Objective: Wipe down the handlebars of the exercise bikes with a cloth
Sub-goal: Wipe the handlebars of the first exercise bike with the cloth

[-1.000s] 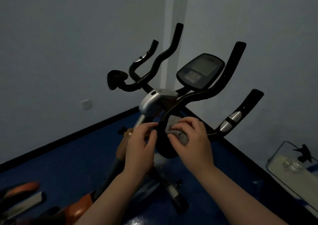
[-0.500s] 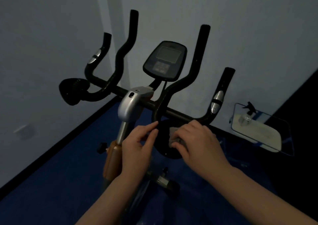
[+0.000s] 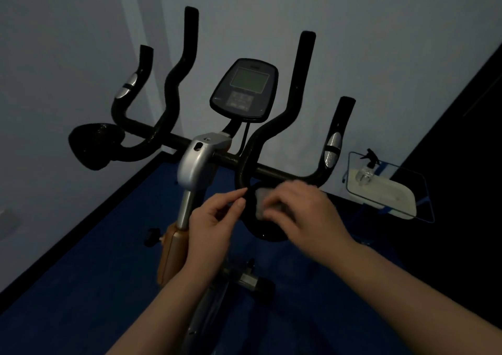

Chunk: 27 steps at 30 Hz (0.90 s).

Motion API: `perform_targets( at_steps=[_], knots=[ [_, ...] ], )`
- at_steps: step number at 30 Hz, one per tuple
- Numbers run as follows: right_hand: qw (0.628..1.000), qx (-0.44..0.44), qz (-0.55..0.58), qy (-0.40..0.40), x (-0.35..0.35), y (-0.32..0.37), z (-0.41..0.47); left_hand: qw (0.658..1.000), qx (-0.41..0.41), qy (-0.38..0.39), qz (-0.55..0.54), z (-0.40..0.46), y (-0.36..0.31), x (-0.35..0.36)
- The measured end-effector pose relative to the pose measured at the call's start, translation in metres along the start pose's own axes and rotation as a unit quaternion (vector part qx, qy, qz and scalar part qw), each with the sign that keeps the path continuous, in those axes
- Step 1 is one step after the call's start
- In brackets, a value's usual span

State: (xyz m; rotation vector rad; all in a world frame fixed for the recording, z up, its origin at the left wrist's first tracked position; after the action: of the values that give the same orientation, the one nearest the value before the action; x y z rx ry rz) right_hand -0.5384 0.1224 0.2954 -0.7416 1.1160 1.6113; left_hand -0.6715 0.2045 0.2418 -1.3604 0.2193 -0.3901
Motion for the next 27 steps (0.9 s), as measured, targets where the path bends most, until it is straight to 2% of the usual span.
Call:
perform_targets(
  at_steps=[2, 3, 7, 9, 11, 16, 17, 21, 23, 25, 27],
  knots=[
    [0.998, 0.031, 0.022, -0.055, 0.003, 0.004, 0.008, 1.0, -0.006, 0.006, -0.011, -0.001, 0.001, -0.001],
    [0.998, 0.026, 0.004, -0.053, 0.008, 0.008, 0.008, 1.0, -0.007, 0.009, -0.011, -0.002, 0.001, -0.002],
    [0.986, -0.11, -0.095, 0.084, 0.015, 0.007, -0.012, 1.0, -0.014, 0.007, -0.001, -0.005, 0.002, -0.002],
    [0.966, -0.171, -0.109, 0.158, 0.004, 0.0, -0.014, 1.0, -0.017, 0.004, 0.003, -0.005, 0.002, -0.002],
    [0.96, -0.187, -0.092, 0.188, -0.007, -0.005, -0.004, 1.0, -0.012, 0.002, 0.0, -0.005, -0.001, -0.002],
    [0.995, -0.069, -0.039, 0.068, 0.004, 0.005, 0.014, 1.0, 0.0, -0.011, -0.003, -0.007, -0.001, 0.001],
    [0.994, -0.071, -0.051, 0.065, 0.011, 0.008, 0.008, 1.0, 0.0, -0.015, -0.007, -0.007, 0.0, 0.002],
    [0.975, -0.146, -0.076, 0.152, 0.002, -0.004, -0.007, 1.0, -0.001, -0.026, -0.01, -0.005, 0.003, 0.006],
    [0.982, -0.139, -0.04, 0.125, -0.01, -0.008, 0.008, 0.999, 0.002, -0.032, -0.004, -0.002, 0.005, 0.008],
    [0.995, -0.082, 0.001, 0.057, -0.013, -0.008, 0.026, 0.999, 0.005, -0.046, -0.001, -0.001, 0.007, 0.009],
    [0.999, -0.032, 0.013, 0.029, -0.004, -0.005, 0.031, 0.998, 0.011, -0.056, 0.003, -0.003, 0.01, 0.011]
  ],
)
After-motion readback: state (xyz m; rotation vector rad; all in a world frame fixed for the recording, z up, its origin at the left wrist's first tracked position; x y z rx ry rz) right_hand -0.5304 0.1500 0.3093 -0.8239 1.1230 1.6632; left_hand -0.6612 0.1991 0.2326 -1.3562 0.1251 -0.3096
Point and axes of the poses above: each hand's wrist, its own z-axis towards the middle knuckle, its own x-axis out of the palm, y = z × x, the point moved 5 cm from there along z, towards the middle knuckle, and after that the axes turned 2 degrees about -z, right-handed, at the moved point
